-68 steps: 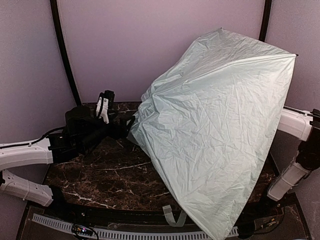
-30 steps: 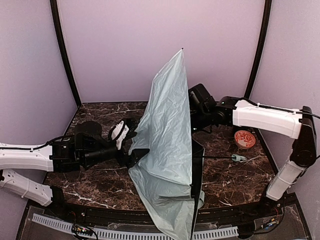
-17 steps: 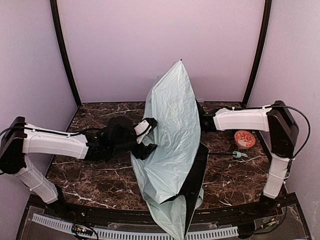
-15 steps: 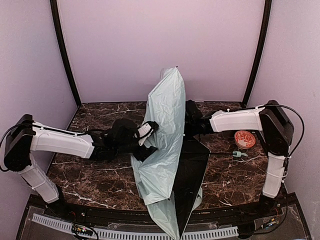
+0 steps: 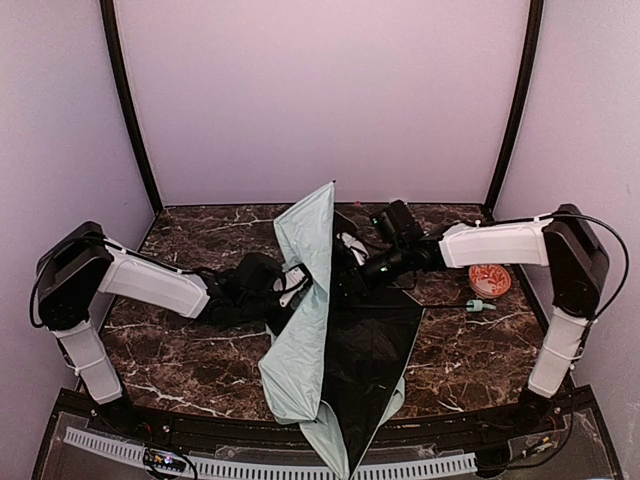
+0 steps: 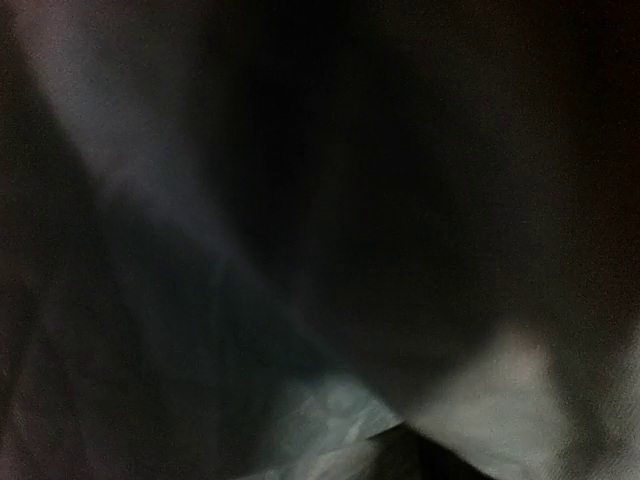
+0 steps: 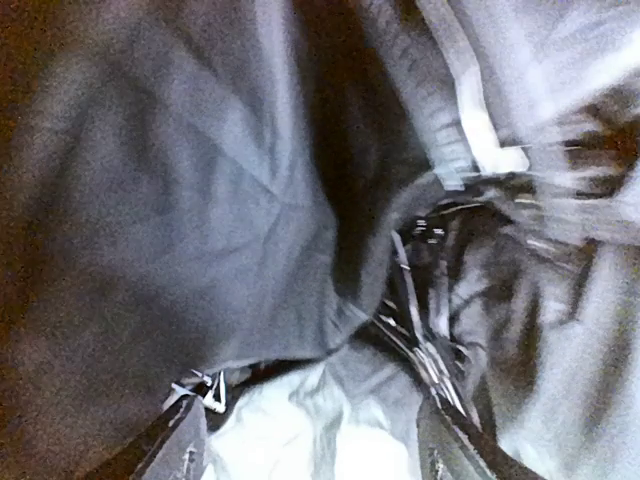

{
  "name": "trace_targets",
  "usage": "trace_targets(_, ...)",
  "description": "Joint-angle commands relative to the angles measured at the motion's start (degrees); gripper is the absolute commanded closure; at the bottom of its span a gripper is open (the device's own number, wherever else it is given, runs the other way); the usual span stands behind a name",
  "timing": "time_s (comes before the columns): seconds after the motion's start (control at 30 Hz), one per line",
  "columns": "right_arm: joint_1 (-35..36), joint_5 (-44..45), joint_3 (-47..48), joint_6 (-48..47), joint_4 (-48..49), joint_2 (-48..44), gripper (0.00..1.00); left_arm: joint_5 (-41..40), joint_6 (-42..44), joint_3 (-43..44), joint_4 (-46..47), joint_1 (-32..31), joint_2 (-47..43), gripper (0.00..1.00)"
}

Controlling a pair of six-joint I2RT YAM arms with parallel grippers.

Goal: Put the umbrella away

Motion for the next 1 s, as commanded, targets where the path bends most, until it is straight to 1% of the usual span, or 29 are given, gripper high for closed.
trace_targets(0.0,-3.0,6.4,-1.1,-0.4,-5.5,-9.5,0.24,3.7,0.3,-3.1,-0.5,0.2,-5.8,0.27)
trace_targets(0.13,-4.3,13.5,1.0,-3.3,-13.1,-14.4,0.21,2.7,1.5,-3.6,-0.7,0.2,-11.9,0.19)
trace_targets(0.2,-4.3,14.3,2.4,-3.8,-14.5,-17.2,0.20,1.8,2.0,-3.5,-2.1,0.2,-14.6,0.17)
trace_targets(0.3,-4.1,11.2,4.5,-3.0,-12.6,-19.4,0.18,0.7,2.4,-3.4,-4.1,0.2,-17.7,0.14)
trace_targets(0.37,-3.5,9.6,6.0,-1.7,-9.3,-19.6,0.15,-0.7,2.4,-3.5,-5.7,0.2,-18.6,0.13)
trace_targets(0.43,-2.8,10.2,7.6,0.5,-5.1,-18.7,0.12,-2.6,2.3,-3.5,-7.4,0.2,-19.5,0.13)
trace_targets(0.53,-1.6,13.5,10.5,2.3,-0.7,-15.4,0.11,-5.7,1.8,-3.3,-10.5,0.2,-21.9,0.13)
trace_targets(0.6,-0.9,17.4,12.3,3.3,1.0,-10.6,0.10,-6.4,1.5,-2.9,-12.6,-0.1,-24.3,0.15)
trace_targets(0.63,-0.8,17.9,13.5,4.1,1.6,-8.7,0.10,-6.6,1.7,-2.9,-13.6,-0.6,-25.5,0.17)
trace_targets(0.7,-0.7,17.7,15.3,5.4,2.5,-4.1,0.10,-8.6,3.4,-2.7,-15.1,-3.1,-27.5,0.20)
trace_targets(0.77,-0.6,17.2,16.7,6.5,3.3,0.2,0.10,-12.2,6.1,-2.2,-16.6,-7.2,-28.7,0.21)
trace_targets(0.8,-0.6,17.5,17.5,6.7,3.5,2.3,0.10,-12.3,7.3,-1.6,-17.5,-9.0,-29.0,0.21)
trace_targets(0.87,-0.6,19.9,18.6,6.9,3.1,6.4,0.11,-9.0,8.0,-0.2,-20.4,-11.2,-29.3,0.21)
trace_targets(0.97,-1.1,23.1,20.0,6.3,1.5,12.1,0.13,-2.4,8.2,1.2,-23.8,-12.2,-29.3,0.20)
